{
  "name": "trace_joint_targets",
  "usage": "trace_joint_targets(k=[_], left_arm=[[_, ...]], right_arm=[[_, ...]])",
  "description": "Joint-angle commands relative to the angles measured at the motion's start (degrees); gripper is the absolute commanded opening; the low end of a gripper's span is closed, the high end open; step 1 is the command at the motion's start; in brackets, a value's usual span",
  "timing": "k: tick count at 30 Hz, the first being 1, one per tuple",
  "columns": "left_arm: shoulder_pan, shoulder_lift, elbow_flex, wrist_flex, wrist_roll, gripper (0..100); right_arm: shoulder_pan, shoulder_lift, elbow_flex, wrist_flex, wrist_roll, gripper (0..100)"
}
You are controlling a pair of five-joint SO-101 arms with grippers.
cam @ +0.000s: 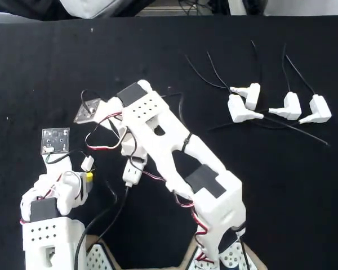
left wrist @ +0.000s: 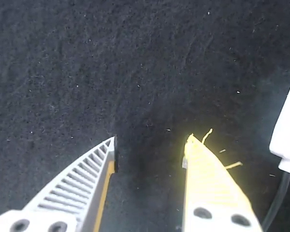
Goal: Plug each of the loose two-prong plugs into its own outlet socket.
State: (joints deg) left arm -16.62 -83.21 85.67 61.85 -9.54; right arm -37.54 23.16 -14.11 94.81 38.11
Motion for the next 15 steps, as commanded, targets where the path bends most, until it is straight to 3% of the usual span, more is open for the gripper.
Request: trace_joint_targets(k=[1,15], left_arm=[[-0.75,-0.62,-1.54,0.26,-0.53,23],[-0.75,-0.62,-1.54,0.26,-0.62,23]], right_arm=[[1.14,-0.66,-2.77,-2.81,0.26,1.1],[1.67,5.76,-8.13,-0.09,0.35,1.1]])
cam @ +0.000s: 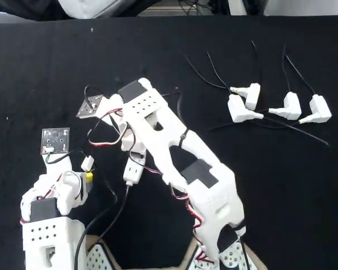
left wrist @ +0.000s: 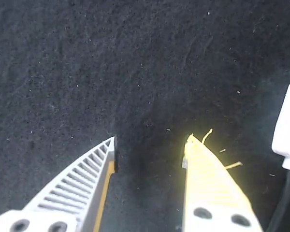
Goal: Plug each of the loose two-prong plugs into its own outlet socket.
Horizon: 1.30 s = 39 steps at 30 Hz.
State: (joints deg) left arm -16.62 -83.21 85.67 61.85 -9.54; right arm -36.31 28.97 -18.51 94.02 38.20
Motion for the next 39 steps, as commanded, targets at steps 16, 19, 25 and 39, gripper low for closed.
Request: trace_joint_targets(k=[16,19,25,39], left_arm=[[-0.75,-0.62,-1.54,0.26,-0.7,23],[-0.75,-0.62,-1.54,0.26,-0.7,23],[-0.75,-0.62,-1.54,0.26,-0.7,23],[-0.75,-0.62,-1.54,0.26,-0.7,23]], right_arm=[[-0.88,6.02,-2.86,-0.53,0.26,1.1],[-2.29,6.29,-3.21,-0.62,0.18,1.1],[-2.46,6.46,-4.44,-5.45,-4.66,1.1],[-3.25,6.29,2.24,-14.24,-8.97,1.1]])
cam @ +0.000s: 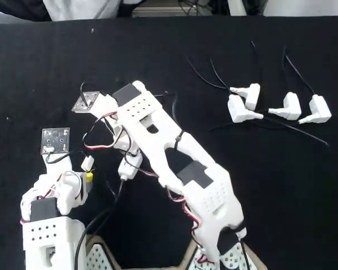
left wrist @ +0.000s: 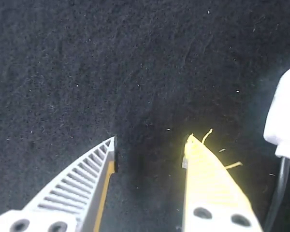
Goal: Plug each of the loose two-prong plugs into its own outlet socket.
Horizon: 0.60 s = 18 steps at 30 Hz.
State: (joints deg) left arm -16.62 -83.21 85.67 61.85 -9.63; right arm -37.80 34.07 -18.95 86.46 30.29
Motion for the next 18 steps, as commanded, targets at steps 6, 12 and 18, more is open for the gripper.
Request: trace_joint_targets(k=[6,12,18], left_arm=[[-0.75,-0.62,-1.54,0.26,-0.62,23],[-0.75,-0.62,-1.89,0.35,-0.53,23],[-0.75,-0.62,-1.89,0.35,-0.53,23]], right_arm=[[-2.2,1.19,5.23,-8.0,-1.05,1.1],[-2.2,0.92,4.79,-3.16,-1.14,1.1],[-1.76,-2.07,5.58,-1.23,-1.76,1.1]])
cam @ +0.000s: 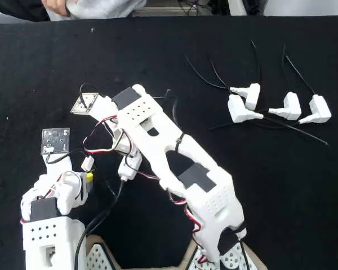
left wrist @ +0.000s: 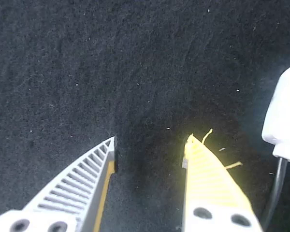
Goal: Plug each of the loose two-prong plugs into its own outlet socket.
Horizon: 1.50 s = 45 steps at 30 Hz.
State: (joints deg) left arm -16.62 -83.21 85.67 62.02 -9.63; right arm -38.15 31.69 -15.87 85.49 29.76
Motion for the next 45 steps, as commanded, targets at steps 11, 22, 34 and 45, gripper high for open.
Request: trace_joint_targets(k=[11,22,34,45], left_arm=[[-0.75,-0.62,-1.89,0.18,-0.53,23],[-0.75,-0.62,-1.8,0.18,-0.53,23],[-0.75,-0.62,-1.8,0.18,-0.53,23],[-0.75,-0.62,-1.8,0.18,-0.53,23]], right_arm=[[-1.67,-4.79,17.8,-15.82,-2.81,1.1],[1.14,-5.32,11.91,-1.41,4.31,1.1],[2.81,-5.23,1.27,8.26,7.3,1.1],[5.27,-5.32,0.48,9.49,7.56,1.1]])
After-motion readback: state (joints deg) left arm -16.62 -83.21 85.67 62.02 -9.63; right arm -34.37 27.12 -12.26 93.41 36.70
